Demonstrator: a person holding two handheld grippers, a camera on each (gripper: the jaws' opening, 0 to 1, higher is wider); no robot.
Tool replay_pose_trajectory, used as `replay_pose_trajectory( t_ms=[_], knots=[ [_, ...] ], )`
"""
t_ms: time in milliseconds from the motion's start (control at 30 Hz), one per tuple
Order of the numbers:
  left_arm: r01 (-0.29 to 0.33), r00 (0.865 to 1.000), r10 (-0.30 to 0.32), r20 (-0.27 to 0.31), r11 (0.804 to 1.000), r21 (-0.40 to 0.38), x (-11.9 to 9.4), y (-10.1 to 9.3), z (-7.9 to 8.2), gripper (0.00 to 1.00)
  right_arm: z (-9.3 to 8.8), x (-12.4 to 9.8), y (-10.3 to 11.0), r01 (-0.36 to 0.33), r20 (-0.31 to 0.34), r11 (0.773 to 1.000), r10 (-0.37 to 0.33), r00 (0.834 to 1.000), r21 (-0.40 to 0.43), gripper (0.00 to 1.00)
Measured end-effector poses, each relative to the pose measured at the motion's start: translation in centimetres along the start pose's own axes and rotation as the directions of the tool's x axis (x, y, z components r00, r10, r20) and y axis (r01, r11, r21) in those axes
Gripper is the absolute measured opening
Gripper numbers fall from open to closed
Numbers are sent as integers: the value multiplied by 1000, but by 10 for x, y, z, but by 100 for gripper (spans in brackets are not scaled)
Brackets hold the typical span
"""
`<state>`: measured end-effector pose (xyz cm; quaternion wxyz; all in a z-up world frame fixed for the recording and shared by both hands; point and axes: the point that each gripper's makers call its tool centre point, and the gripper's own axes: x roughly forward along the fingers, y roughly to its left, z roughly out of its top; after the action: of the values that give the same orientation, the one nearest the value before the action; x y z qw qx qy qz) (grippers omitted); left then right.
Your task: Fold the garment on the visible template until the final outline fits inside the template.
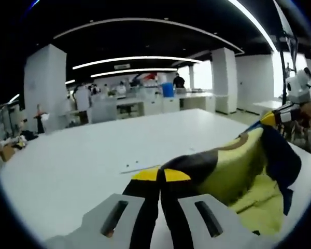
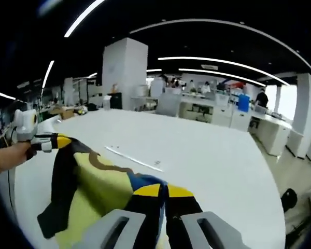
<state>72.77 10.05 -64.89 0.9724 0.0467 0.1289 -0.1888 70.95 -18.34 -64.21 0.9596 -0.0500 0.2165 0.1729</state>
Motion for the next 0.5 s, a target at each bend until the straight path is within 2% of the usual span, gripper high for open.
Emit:
replay_pose_trajectory(
  t_ms=[100, 200, 333, 500],
  knots=[
    [-12, 1000, 11, -11, 999, -40, 15, 2, -8, 0, -12, 21, -8, 22, -35, 999, -21, 999, 30, 0],
    [-55, 998, 55, -36, 998, -2, 28, 7, -19, 0, -25, 42, -13, 37, -70, 998, -34, 997, 48, 0],
    [-65, 996, 63, -66, 998, -23, 43, 8, -32, 0, -36, 56, -15, 54, -102, 998, -49, 994, 43, 0],
    [-61, 990, 61, -127, 998, 7, 57, 9, -52, 0, -52, 73, -20, 76, -145, 995, -66, 987, 67, 0]
  ],
)
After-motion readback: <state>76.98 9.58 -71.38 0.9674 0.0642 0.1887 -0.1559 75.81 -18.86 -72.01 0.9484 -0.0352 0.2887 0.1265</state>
